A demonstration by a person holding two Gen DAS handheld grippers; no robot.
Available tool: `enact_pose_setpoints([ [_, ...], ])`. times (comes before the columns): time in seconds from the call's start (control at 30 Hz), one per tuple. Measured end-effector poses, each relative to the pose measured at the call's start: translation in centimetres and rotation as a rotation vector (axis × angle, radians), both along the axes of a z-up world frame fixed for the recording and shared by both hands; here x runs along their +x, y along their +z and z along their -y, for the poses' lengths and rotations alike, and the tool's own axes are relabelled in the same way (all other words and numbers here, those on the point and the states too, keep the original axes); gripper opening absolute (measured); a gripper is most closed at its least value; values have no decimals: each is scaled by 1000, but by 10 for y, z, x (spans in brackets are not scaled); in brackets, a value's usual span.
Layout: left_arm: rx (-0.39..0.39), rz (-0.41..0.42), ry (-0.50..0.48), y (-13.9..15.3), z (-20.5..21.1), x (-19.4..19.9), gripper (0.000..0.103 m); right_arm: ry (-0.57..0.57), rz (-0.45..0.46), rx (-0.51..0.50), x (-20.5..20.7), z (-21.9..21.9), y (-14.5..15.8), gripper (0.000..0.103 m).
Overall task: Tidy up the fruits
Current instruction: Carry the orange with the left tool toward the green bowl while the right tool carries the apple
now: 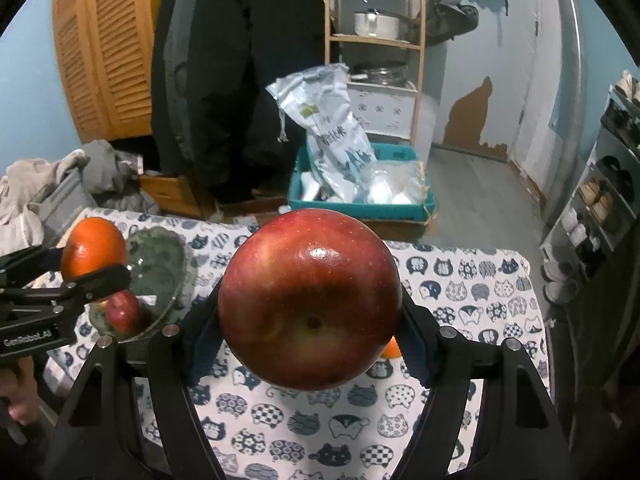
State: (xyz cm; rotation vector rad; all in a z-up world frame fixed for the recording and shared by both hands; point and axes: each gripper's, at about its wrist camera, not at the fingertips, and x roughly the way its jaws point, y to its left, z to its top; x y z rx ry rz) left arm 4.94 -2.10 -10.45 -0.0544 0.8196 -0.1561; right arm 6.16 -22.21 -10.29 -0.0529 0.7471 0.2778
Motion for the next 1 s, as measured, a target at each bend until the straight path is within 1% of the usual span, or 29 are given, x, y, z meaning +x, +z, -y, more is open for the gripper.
enact_pose_setpoints([
  [0.2, -9, 8, 23, 5, -15, 0, 66, 34, 12, 16, 1, -15, 8, 75],
  [0.53, -4, 21, 75, 7, -43, 0, 66, 84, 4, 26, 13, -47, 10, 75],
  [0.77, 1, 9, 116, 3, -71, 5, 66, 127, -2, 29, 22, -79, 10, 75],
  [1.0, -5, -11, 171, -6, -106, 11, 66, 169, -33, 33, 34, -113, 4, 75],
])
